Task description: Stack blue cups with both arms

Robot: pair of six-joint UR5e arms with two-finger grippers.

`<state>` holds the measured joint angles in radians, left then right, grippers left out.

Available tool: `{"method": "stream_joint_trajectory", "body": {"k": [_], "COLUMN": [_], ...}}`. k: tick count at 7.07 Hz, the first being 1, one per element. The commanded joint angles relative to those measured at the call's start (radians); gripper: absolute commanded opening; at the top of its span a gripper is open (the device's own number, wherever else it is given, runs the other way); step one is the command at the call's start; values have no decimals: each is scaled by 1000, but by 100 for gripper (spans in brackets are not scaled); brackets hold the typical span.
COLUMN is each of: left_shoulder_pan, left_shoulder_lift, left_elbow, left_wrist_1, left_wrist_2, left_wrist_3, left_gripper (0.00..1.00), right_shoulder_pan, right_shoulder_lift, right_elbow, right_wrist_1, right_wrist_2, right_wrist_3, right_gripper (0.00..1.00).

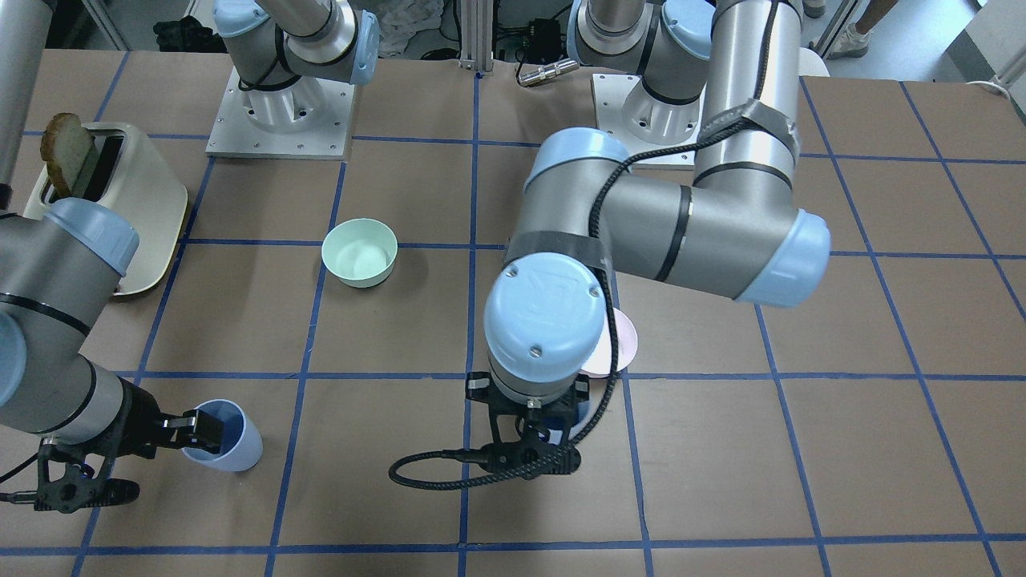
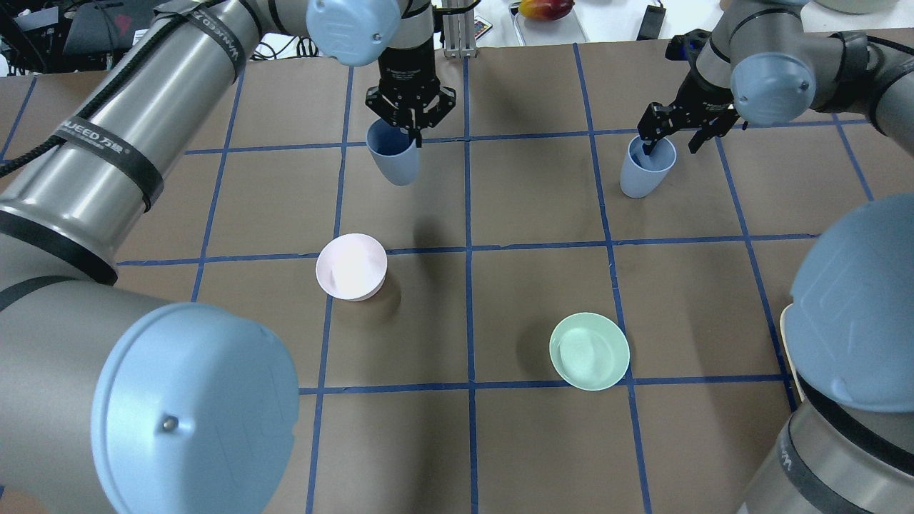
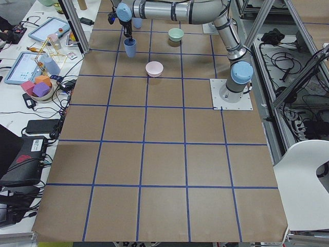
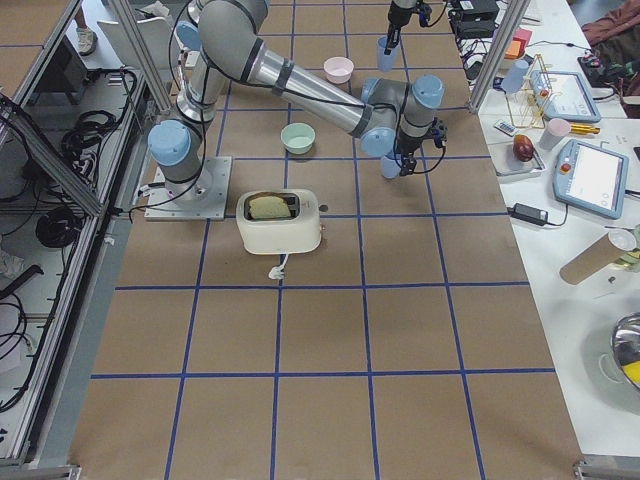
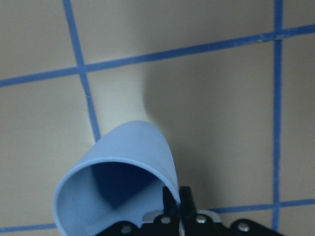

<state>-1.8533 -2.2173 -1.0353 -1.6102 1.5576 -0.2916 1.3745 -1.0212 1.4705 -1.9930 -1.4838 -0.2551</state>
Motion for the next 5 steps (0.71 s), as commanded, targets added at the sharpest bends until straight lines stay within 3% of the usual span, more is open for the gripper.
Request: {"method": "stream_joint_trajectory", "body": {"k": [1,2,5], "left_shoulder_pan": [-56,-78,-103], "left_shoulder_lift": [24,34,50], "left_elbow": [-47,-90,-213], "left_wrist_1": [-7,4,79], "left_wrist_2": [-28,-31,-89], "left_wrist_3": [-119,-189,-323], "left_gripper": [0,0,0], "right_shoulder_pan": [0,0,0], "right_shoulder_lift": [3,1,-13], "right_elbow": [1,-1,-41], "right_wrist_1": [13,34,98], "right_wrist_2": [-10,-10,-12], "right_wrist_3": [-3,-1,2], "right_gripper": [21,1,0]}}
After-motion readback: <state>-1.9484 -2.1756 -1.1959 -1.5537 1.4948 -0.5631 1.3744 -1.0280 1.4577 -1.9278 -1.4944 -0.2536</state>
